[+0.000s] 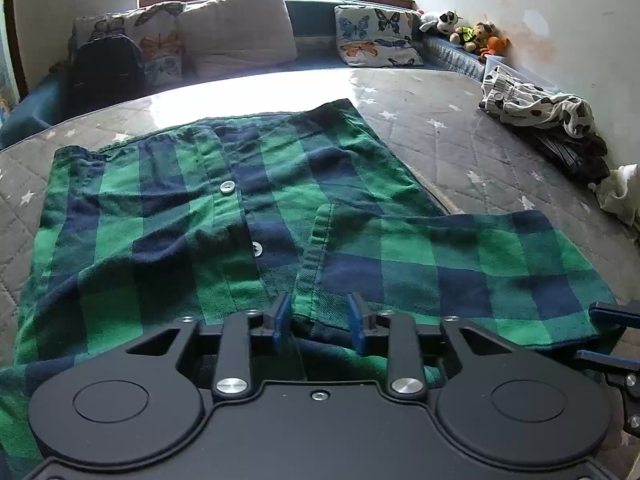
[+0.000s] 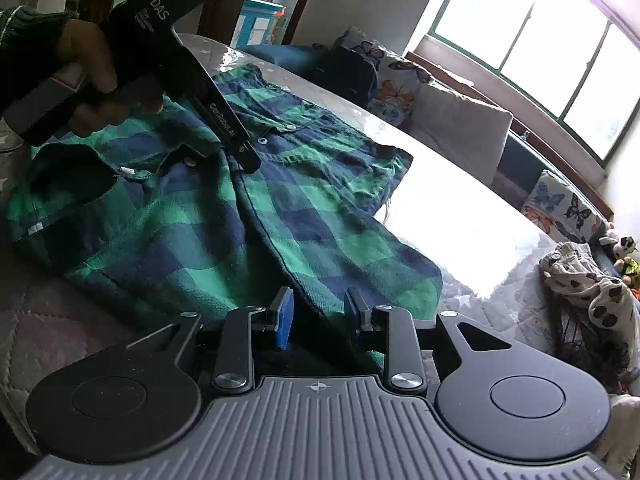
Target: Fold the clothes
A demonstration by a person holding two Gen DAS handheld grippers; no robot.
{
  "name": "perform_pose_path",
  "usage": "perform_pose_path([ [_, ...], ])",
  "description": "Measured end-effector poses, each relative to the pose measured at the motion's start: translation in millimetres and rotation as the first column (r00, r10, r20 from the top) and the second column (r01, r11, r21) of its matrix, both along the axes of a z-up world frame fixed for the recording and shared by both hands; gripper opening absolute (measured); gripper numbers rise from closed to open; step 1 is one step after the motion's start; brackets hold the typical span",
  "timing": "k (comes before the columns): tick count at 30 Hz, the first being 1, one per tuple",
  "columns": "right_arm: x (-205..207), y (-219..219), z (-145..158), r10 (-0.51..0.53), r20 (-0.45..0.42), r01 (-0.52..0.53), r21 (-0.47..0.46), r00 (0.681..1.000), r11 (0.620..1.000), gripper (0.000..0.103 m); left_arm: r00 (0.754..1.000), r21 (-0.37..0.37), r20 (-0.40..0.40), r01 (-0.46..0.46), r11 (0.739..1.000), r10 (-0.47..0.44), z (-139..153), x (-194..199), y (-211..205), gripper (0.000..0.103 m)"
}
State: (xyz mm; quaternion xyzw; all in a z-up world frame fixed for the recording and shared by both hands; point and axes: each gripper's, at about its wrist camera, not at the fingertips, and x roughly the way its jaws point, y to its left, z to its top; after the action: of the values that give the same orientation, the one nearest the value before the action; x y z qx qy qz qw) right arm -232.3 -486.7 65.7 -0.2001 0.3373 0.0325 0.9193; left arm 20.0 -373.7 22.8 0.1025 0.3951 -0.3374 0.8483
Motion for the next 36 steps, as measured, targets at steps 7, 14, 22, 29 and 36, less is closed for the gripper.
perform_pose_path([
  [7, 0.7, -0.2, -1.6, 0.005, 0.003, -0.005, 0.007, 1.0, 1.0, 0.031, 0.998, -0.066, -0.009, -0.058, 0.996, 0.057, 14.9, 2.4, 6.9, 0.004],
  [14, 13.1, 5.4, 4.7, 0.027, 0.038, -0.029, 0.048, 0.999, 0.998, 0.031, 0.999, -0.179, 0.034, -0.01, 0.984, 0.016, 55.9, -9.7, -1.7, 0.004],
  [22, 44.4, 18.5, 12.8, 0.031, 0.109, -0.048, 0.161, 0.994, 0.986, 0.032, 0.999, -0.258, 0.022, 0.047, 0.965, -0.043, 77.3, -22.5, -19.9, 0.004],
  [29, 80.9, 16.0, 3.9, -0.056, 0.109, 0.03, 0.233, 0.992, 0.972, 0.032, 0.996, -0.281, 0.03, 0.09, 0.955, -0.085, 81.3, -32.3, -30.3, 0.004],
  [36, 82.2, -1.7, 1.5, -0.133, 0.122, 0.109, 0.185, 0.984, 0.977, 0.008, 0.988, -0.28, 0.078, 0.152, 0.948, -0.135, 80.0, -45.2, -33.5, 0.005],
])
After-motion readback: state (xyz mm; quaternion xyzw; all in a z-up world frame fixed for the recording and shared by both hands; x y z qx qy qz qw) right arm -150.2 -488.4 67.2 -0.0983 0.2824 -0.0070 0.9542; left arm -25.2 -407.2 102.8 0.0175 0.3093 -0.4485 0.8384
